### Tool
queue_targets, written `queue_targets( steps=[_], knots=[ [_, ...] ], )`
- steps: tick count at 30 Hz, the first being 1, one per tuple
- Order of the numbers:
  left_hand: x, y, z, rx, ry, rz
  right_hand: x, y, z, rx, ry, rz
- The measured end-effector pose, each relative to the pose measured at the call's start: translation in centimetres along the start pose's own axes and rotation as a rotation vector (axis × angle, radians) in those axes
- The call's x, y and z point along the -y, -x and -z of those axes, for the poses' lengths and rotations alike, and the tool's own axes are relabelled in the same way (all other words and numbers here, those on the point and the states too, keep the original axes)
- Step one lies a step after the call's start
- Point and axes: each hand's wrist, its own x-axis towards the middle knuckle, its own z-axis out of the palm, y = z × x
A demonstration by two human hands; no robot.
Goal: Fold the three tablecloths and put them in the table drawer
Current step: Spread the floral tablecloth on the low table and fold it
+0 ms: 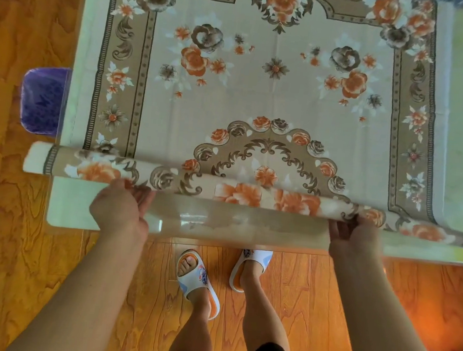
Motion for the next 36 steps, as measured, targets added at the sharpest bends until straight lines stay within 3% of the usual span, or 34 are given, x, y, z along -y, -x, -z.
queue_targets(
  steps=[5,8,10,11,13,17,22,27,33,36],
  knots=[
    [-5.5,1.7,-1.6,0.085,-0.116,0.026,5.3,1.7,-5.2,-0.07,0.051,0.038],
    [-11.2,3.3,-5.2,0.222,-0.123,0.042,10.0,4.3,-9.2,0.061,0.011,0.082],
    [-17.5,6.1,-9.2,0.325,-0.074,-0.038,14.6,7.7,-12.6,0.336,0.066,0.184],
    [-20.9,8.0,-11.3,0.382,-0.014,-0.088,17.3,10.1,-14.4,0.384,0.044,0.272],
    [-27.3,12.7,-13.9,0.466,0.143,-0.152,22.2,15.9,-16.9,0.41,-0.084,0.44],
    [-32.6,20.7,-12.4,0.522,0.228,-0.272,28.5,24.3,-18.9,0.419,-0.206,0.523],
    [-24.6,17.3,-5.9,0.419,0.119,-0.177,24.3,21.6,-13.1,0.326,-0.159,0.419],
    [-11.8,8.8,-0.2,0.333,-0.049,0.064,13.5,11.6,-4.1,0.209,-0.027,0.227],
    [1.1,0.9,4.1,0.194,-0.14,0.206,2.5,-2.4,3.8,0.121,0.17,-0.029],
    [4.1,-1.1,5.5,0.196,-0.137,0.207,0.5,-5.9,4.8,0.133,0.221,-0.054]
  ],
)
